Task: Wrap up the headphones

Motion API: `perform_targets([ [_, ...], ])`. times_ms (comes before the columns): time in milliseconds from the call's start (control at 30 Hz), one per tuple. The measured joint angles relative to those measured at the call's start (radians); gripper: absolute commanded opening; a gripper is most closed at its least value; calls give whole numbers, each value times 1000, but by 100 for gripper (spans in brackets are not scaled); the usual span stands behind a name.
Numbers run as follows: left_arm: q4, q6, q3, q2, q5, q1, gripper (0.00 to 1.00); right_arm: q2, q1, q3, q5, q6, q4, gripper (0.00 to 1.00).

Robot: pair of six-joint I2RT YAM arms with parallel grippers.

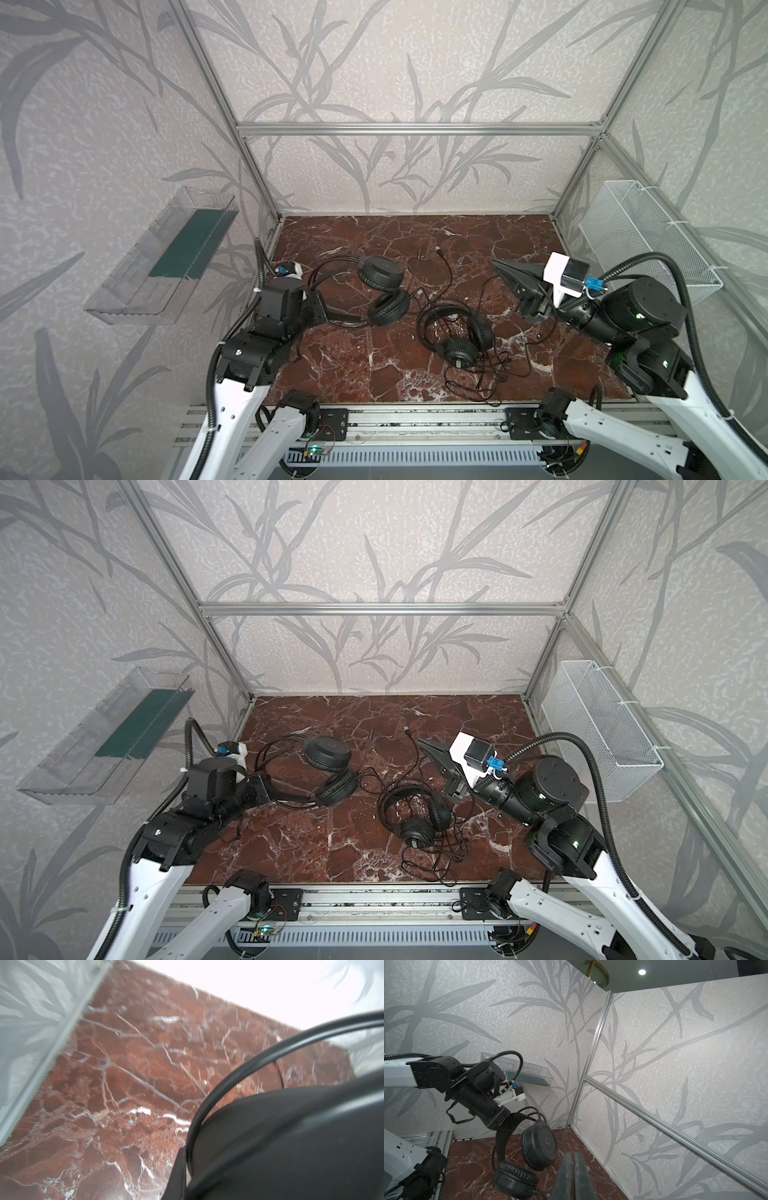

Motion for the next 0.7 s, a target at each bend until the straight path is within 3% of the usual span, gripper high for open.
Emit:
perform_targets([
  [200,-5,-59,105,-48,-141,11,0,-9,0,-22,66,-10,-32,0],
  [433,-27,-60,328,-20,-320,14,0,23,22,-32,168,-21,-56,0],
  [567,-8,-40,409,19,-333,14,0,47,64,-60,225,-23,-60,0],
  [700,-6,-17,409,62,-247,13,0,93,95,-76,279,-21,-68,0],
])
